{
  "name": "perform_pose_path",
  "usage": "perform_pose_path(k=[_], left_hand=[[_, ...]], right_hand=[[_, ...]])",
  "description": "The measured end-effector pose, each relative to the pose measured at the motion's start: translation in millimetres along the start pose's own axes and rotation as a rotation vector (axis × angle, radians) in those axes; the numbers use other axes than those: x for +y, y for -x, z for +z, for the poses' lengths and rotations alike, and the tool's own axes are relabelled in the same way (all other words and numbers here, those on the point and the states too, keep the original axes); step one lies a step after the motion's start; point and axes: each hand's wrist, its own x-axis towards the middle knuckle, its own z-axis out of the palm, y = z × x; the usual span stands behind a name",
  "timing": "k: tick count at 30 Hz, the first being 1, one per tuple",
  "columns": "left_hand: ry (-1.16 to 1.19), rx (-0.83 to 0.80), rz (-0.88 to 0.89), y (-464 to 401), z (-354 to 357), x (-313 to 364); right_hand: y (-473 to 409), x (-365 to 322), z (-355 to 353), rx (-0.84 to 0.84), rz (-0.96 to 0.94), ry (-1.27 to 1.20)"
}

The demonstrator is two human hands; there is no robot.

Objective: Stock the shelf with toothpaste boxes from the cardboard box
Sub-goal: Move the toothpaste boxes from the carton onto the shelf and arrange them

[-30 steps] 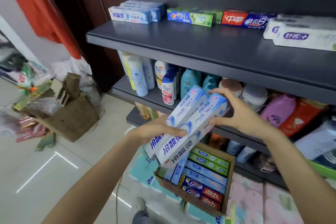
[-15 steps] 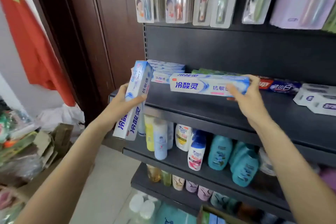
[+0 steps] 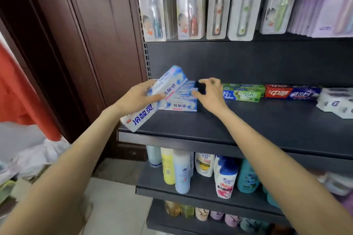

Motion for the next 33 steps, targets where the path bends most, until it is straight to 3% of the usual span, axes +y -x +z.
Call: perform_pose_path(k=[2,4,8,12,16,19,21,24,28,31,33], left_hand=[[-0.276,-0.144,0.176,-16.3,-2.2,-0.1],[-0.497,-0.232,0.208,-34.7,1.5,-6.6],[-0.666,-0.221,0.194,-59.2,19.7,-35.1],[-0.562,0.077,0.307,-55.1,46.4,-47.1],[-0.407,0.354,0.405,-25.5,78.4,-9.4],[-0.183,0.413,0.395,17.3,112.5,41.1],[-0.068,0.404,0.371,49.5,141.1,71.8],[0.065,0.313,0.401,93.1,196.9,102.7],[0.106,0.094,0.435,139.6,291.4,120.9],[0.031,-0.135,0.263,172.4,371.5,114.1],[-0.042,-0.408,0.057,193.2,425.4,101.2]], right_hand=[[5.2,-6.5,-15.1,-0.059,0.018,-0.439],[14.9,-11.0,-26.7,-0.231,-0.014,-0.537],[29.8,-5.5,-21.6,-0.35,-0.196,-0.019],[38.7,2.8,-13.8,-0.45,-0.25,0.353],[68.6,5.2,-28.7,-0.222,-0.398,0.401],[113.3,20.8,-48.6,0.171,-0.545,0.265],[153.7,39.7,-64.9,0.292,-0.565,0.214],[219.1,86.6,-86.6,0.269,-0.543,0.234],[305.3,180.3,-104.2,0.005,-0.377,0.363],[364.4,260.0,-109.5,-0.256,-0.109,0.426],[400.1,308.5,-109.8,-0.45,0.065,0.466]])
